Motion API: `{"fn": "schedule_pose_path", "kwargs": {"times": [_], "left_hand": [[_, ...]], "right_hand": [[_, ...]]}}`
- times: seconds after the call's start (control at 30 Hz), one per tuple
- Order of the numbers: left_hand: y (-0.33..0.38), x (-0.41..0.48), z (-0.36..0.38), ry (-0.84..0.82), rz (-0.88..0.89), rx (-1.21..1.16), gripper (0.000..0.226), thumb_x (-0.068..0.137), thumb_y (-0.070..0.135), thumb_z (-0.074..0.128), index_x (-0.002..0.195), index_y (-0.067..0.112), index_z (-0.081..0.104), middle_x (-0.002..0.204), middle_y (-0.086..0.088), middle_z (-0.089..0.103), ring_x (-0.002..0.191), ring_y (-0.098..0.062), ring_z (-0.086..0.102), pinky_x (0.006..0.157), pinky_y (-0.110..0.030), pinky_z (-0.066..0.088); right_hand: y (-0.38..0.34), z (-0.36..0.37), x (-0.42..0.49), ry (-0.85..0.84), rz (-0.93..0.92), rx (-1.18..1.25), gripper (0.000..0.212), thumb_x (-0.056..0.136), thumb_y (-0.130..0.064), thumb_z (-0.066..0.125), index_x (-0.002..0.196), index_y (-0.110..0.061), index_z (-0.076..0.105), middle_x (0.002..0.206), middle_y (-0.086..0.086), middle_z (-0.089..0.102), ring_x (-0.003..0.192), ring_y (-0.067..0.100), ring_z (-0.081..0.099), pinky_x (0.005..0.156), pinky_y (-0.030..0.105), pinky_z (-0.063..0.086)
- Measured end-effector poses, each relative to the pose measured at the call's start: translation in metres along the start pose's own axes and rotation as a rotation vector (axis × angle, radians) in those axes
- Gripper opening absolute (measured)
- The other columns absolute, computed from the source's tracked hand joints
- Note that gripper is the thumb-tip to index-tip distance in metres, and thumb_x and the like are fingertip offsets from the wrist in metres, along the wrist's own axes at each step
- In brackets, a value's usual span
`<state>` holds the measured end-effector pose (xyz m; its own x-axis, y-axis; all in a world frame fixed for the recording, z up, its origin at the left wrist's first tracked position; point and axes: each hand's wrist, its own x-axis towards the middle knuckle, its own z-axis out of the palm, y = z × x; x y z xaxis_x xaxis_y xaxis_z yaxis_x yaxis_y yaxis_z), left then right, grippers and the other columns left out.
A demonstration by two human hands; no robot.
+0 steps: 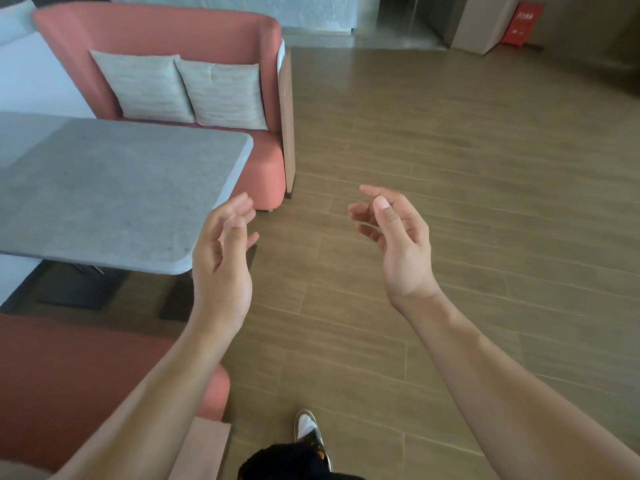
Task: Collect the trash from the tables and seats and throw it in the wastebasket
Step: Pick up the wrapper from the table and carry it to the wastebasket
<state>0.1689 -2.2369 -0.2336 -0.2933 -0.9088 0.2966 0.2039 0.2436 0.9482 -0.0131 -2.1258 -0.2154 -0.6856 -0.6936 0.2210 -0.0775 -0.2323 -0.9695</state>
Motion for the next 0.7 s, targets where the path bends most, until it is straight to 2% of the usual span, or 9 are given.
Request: {"fn": "schedule_pose_path", "kwargs": {"times": [0.17, 0.37, 0.53, 0.7], "left_hand": [[-0.017, 0.077, 0.020, 0.033, 0.018, -0.013, 0.030, 0.101, 0.046, 0.049, 0.123, 0.038, 0.067, 0.131, 0.010, 0.071, 0.129, -0.012, 0.065, 0.100, -0.033, 0.056], [-0.040, 0.146, 0.023, 0.092, 0.016, 0.015, 0.027, 0.102, 0.042, 0.048, 0.118, 0.046, 0.069, 0.131, 0.013, 0.071, 0.129, -0.011, 0.065, 0.100, -0.032, 0.057], [-0.062, 0.200, 0.021, 0.195, 0.002, 0.066, 0.026, 0.104, 0.037, 0.046, 0.120, 0.040, 0.067, 0.129, 0.014, 0.072, 0.129, -0.011, 0.064, 0.103, -0.037, 0.055], [-0.081, 0.260, 0.027, 0.324, 0.003, 0.117, 0.025, 0.106, 0.031, 0.045, 0.122, 0.033, 0.065, 0.129, 0.011, 0.071, 0.130, -0.009, 0.064, 0.104, -0.035, 0.055]], "right_hand": [[0.009, 0.021, 0.086, -0.040, -0.010, 0.003, 0.035, 0.092, -0.051, 0.058, 0.115, -0.030, 0.074, 0.104, 0.003, 0.076, 0.107, 0.021, 0.070, 0.102, 0.051, 0.052], [0.034, 0.043, 0.166, -0.091, 0.007, 0.040, 0.034, 0.092, -0.051, 0.058, 0.114, -0.032, 0.074, 0.103, 0.002, 0.077, 0.106, 0.019, 0.070, 0.099, 0.046, 0.051], [0.065, 0.072, 0.237, -0.187, 0.029, 0.076, 0.033, 0.092, -0.051, 0.058, 0.114, -0.032, 0.074, 0.103, 0.001, 0.076, 0.105, 0.018, 0.070, 0.097, 0.043, 0.050], [0.095, 0.113, 0.322, -0.323, 0.056, 0.146, 0.032, 0.091, -0.051, 0.059, 0.111, -0.033, 0.075, 0.103, 0.002, 0.075, 0.104, 0.019, 0.069, 0.094, 0.040, 0.051]]}}
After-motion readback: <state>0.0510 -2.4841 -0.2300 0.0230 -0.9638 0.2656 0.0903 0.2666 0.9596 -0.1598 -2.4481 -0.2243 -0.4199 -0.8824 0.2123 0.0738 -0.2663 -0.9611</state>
